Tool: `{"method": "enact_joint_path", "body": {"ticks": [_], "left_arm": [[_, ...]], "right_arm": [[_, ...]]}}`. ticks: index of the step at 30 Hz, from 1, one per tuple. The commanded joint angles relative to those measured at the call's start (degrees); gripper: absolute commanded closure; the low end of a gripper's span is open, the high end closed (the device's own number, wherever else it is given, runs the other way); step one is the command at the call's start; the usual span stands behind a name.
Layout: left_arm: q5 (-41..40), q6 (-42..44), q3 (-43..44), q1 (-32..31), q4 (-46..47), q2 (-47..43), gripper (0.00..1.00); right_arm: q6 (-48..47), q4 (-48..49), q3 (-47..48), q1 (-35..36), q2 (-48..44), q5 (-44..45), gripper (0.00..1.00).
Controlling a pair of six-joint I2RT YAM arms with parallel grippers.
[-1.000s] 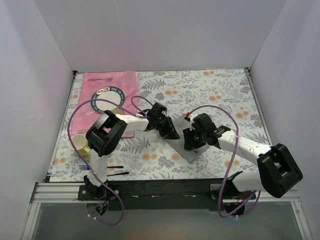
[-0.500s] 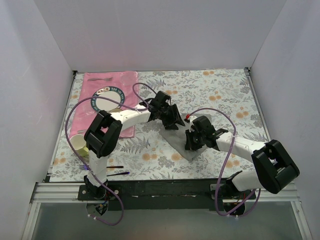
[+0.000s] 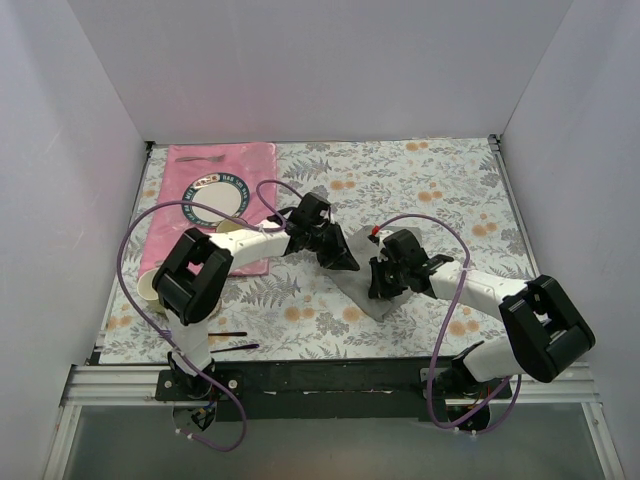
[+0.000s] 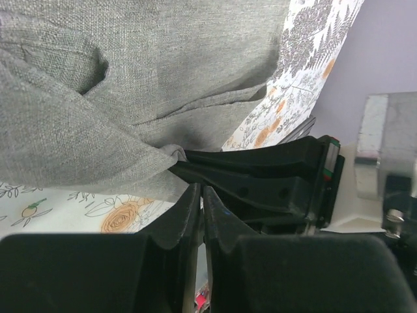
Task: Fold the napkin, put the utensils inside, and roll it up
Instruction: Roll the napkin with the utensil
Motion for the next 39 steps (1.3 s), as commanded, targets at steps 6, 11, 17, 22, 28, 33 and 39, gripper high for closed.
{"method": "enact_joint_path", "body": {"ticks": [6,11,17,22,28,33,39], "left_arm": [[1.38,-1.33,-1.09,-0.64,2.09,3.53,0.98],[-1.35,0.77,-0.66,-0.81,1.39,6.70,0.99],[-5.21,5.52,0.40,-0.90,0.25,11.44,0.99],[-6.89,5.79,-0.74,-0.90,-3.70,12.15,1.00],[-6.98,7.02,-1.62,-0.90,-5.29,13.21,1.00],[-5.57,7.11,-0.13,-0.90,-6.35,14.52,1.00],[-4.34,6.58,0.31,-0.82,-7.49,15.32,1.00]], "right_arm": [[-1.39,-4.45,-1.65,0.00,2.92,4.17,0.99],[-1.56,-4.80,-0.68,0.09,3.09,4.26,0.99],[-2.09,-6.21,0.90,0.00,3.62,4.00,0.99],[-4.28,-11.20,4.32,0.44,1.95,4.52,0.82],[-8.49,-18.25,12.59,2.98,-3.66,10.92,0.58],[-12.11,-8.59,8.92,7.38,-9.56,10.24,0.39],[-13.08,-8.33,9.25,14.93,-5.09,17.00,0.34]]}}
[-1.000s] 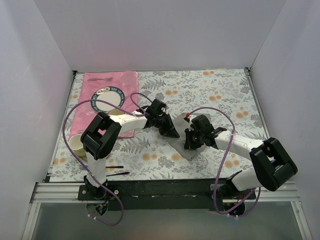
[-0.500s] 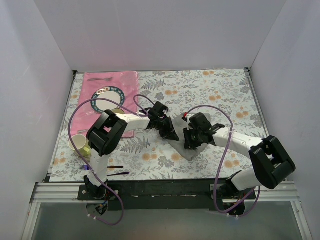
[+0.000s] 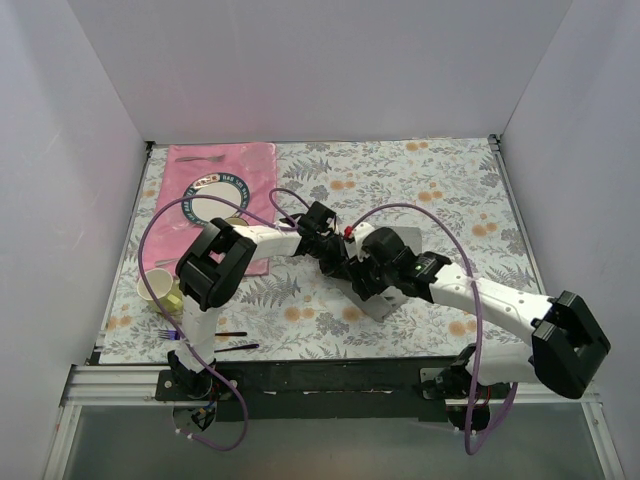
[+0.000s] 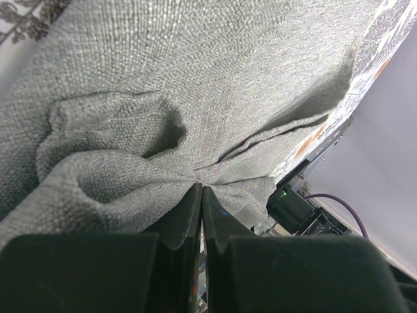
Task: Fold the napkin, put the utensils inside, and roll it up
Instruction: Roll the napkin with the utensil
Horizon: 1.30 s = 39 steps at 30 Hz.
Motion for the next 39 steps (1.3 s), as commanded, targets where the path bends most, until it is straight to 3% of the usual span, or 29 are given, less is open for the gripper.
{"method": "enact_joint_path", "body": {"ticks": [1,12,27,33,39], "left_arm": [[-5.74,2.47,-2.01,-0.57,-7.47,4.43,1.00],[-5.03,2.65,-3.67,0.13,-7.12,3.64,1.00],[-4.33,3.26,-4.91,0.65,-6.59,3.64,1.00],[-3.89,3.26,-4.29,0.74,-6.94,3.90,1.00],[-3.45,3.35,-4.20,0.92,-7.03,4.17,1.00]], "right_arm": [[-2.56,1.87,-0.34,5.65,4.85,6.55,0.34],[-3.97,2.48,0.72,10.32,13.39,11.92,0.36],[-5.90,2.14,0.53,10.32,14.46,14.37,0.33],[-5.73,2.04,0.28,9.36,15.68,14.74,0.32],[-4.94,4.15,-3.06,5.41,16.99,9.57,0.31]]}}
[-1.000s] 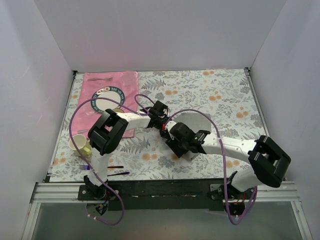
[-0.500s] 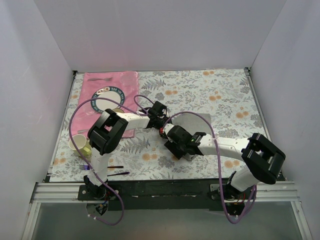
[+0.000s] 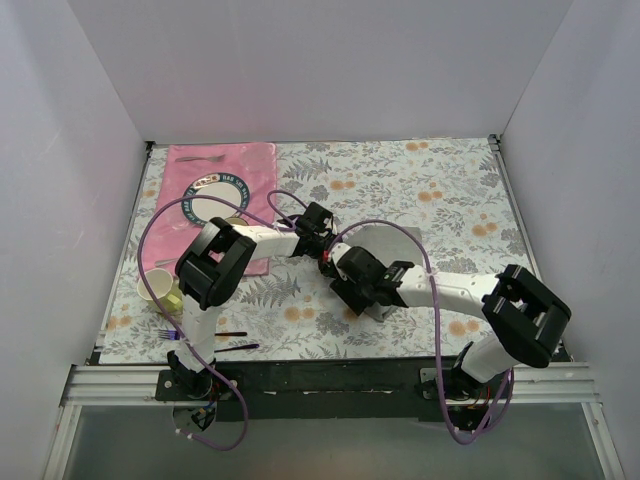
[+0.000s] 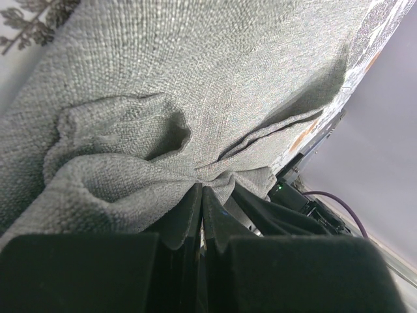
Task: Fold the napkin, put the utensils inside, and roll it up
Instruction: Roll the napkin with the utensil
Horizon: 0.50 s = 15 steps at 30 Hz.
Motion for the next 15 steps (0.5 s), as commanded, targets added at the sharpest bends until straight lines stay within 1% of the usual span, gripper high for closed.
{"method": "enact_joint_path", "body": {"ticks": [1,7,12,15], "left_arm": [[-5.94,3.33,-2.76,0.02,-8.93,3.99,1.00],[-5.59,3.33,-2.41,0.37,-9.20,3.82,1.00],[-5.33,3.24,-2.15,0.99,-9.11,3.73,1.00],[-4.98,3.15,-1.97,1.43,-9.28,3.55,1.00]], "right_arm": [[0.06,0.70,-2.58,-3.82,2.95,-2.49,0.32],[2.70,-2.29,-0.83,-4.44,7.52,-3.46,0.36],[5.69,-5.18,0.84,-4.53,11.47,-1.09,0.38],[7.26,-5.63,0.84,-4.62,11.83,-0.92,0.43]]}}
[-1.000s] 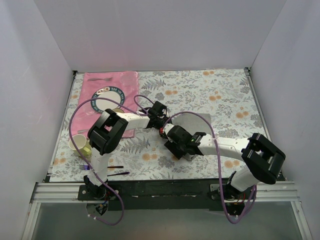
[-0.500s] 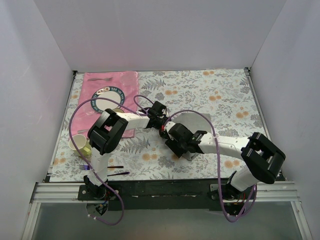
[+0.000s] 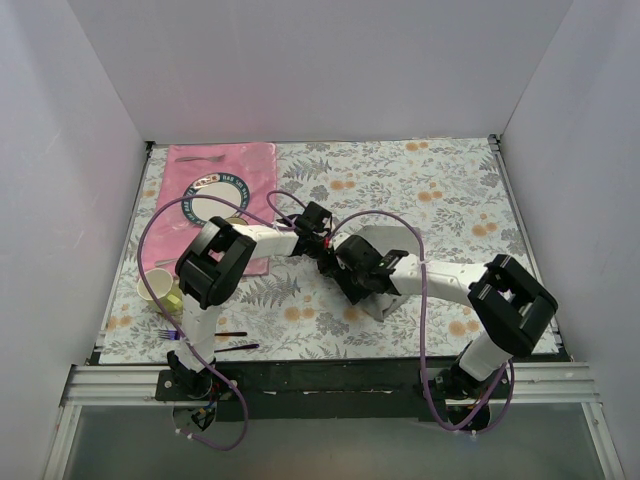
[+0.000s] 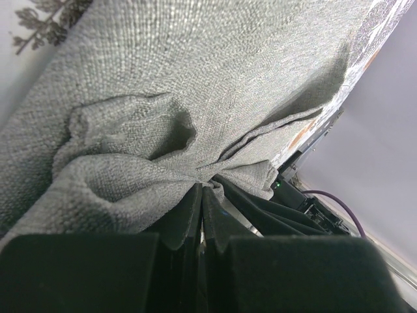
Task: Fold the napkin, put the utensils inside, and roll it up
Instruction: Roll the napkin with the utensil
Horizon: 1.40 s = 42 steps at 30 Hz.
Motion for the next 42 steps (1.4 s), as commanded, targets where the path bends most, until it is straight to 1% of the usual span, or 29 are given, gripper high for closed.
{"method": "enact_joint_path", "body": {"ticks": [1,3,4,6,7,9,10,12,13,16,19,20,21,23,24,25,27,29,30,31,32,33,35,36,40,42], "left_arm": [[-5.76,3.26,-2.01,0.82,-8.93,3.14,1.00],[-5.50,3.35,-1.84,1.17,-9.20,2.96,1.00],[-5.32,3.44,-1.40,1.43,-9.28,2.87,1.00],[-5.15,3.79,-1.05,1.70,-9.63,2.61,1.00],[-4.97,3.96,-0.61,2.04,-9.81,2.52,1.00],[-4.62,4.58,0.27,2.31,-10.34,2.09,1.00],[-4.36,4.58,0.71,2.49,-10.69,1.73,1.00],[-5.31,4.76,2.73,3.28,-11.83,0.68,0.99],[-6.19,4.76,3.78,3.45,-12.36,-0.98,0.92],[-10.85,3.79,8.43,5.20,-14.73,-5.28,0.80],[-17.51,2.04,11.52,6.44,-16.84,-8.89,0.71],[-18.76,1.42,12.13,7.31,-17.89,-10.64,0.66],[-19.73,0.81,12.22,7.76,-18.25,-11.71,0.63],[-21.93,-0.69,11.18,8.63,-18.60,-14.86,0.60],[-22.80,-1.13,10.47,8.64,-19.21,-15.66,0.57],[-23.07,-1.66,9.34,8.64,-19.57,-16.28,0.55],[-22.81,-2.10,8.01,8.64,-20.79,-17.60,0.51],[-20.98,-3.50,5.73,8.64,-21.85,-18.22,0.49],[-20.36,-4.20,5.03,8.55,-22.20,-18.65,0.37],[-19.31,-4.64,3.63,8.20,-22.29,-18.75,0.32],[-18.25,-5.69,3.09,7.94,-22.64,-18.92,0.29],[-17.55,-6.14,2.56,7.68,-22.91,-18.75,0.27],[-16.57,-6.41,1.51,6.54,-23.43,-18.57,0.26],[-17.18,-6.76,1.50,6.01,-24.05,-18.48,0.25],[-18.50,-8.95,2.20,4.08,-27.12,-15.60,0.23],[-18.77,-10.00,2.73,3.46,-28.09,-14.62,0.23]], "right_arm": [[2.70,-5.83,-3.83,-0.33,6.08,2.71,0.46],[3.93,-6.00,-4.10,-0.42,5.82,2.28,0.51],[4.29,-6.18,-4.36,-0.33,5.82,2.27,0.56],[5.16,-6.53,-4.71,-0.33,5.82,2.36,0.62],[5.95,-6.79,-4.72,-0.33,5.90,2.62,0.67],[6.14,-6.79,-4.80,-0.42,6.08,2.28,0.71],[6.31,-6.71,-4.98,-0.42,6.08,2.01,0.77],[5.96,-6.18,-5.42,-0.86,5.64,0.44,0.83],[5.87,-6.00,-5.59,-1.03,5.55,-0.27,0.89],[5.61,-4.69,-6.12,-1.82,4.76,-3.61,0.99],[6.57,-1.36,-7.96,-2.97,3.62,-8.17,0.99],[6.84,-0.65,-8.58,-3.23,3.44,-9.23,0.99],[7.27,0.40,-9.02,-3.49,2.83,-10.89,0.99],[7.80,3.30,-10.34,-3.93,2.56,-13.79,0.99],[8.15,4.27,-10.69,-4.63,2.39,-16.68,0.99],[8.24,7.33,-11.21,-5.16,2.30,-18.45,0.99],[8.85,10.51,-13.76,-6.48,1.16,-23.10,0.99],[9.21,15.50,-16.21,-8.67,0.63,-26.89,0.99],[9.47,18.31,-16.93,-9.29,0.37,-30.82,0.99],[10.08,20.26,-17.72,-9.91,0.19,-32.77,0.99],[10.79,25.32,-20.07,-11.74,0.10,-35.32,0.99],[11.58,27.64,-20.97,-12.80,0.45,-41.09,0.99],[12.29,30.37,-21.59,-14.82,2.20,-46.65,0.99],[11.59,28.73,-20.20,-14.92,2.91,-48.68,0.99],[10.71,25.90,-18.78,-17.11,5.11,-52.03,0.99],[10.62,24.42,-17.91,-18.52,5.99,-53.97,0.99]]}}
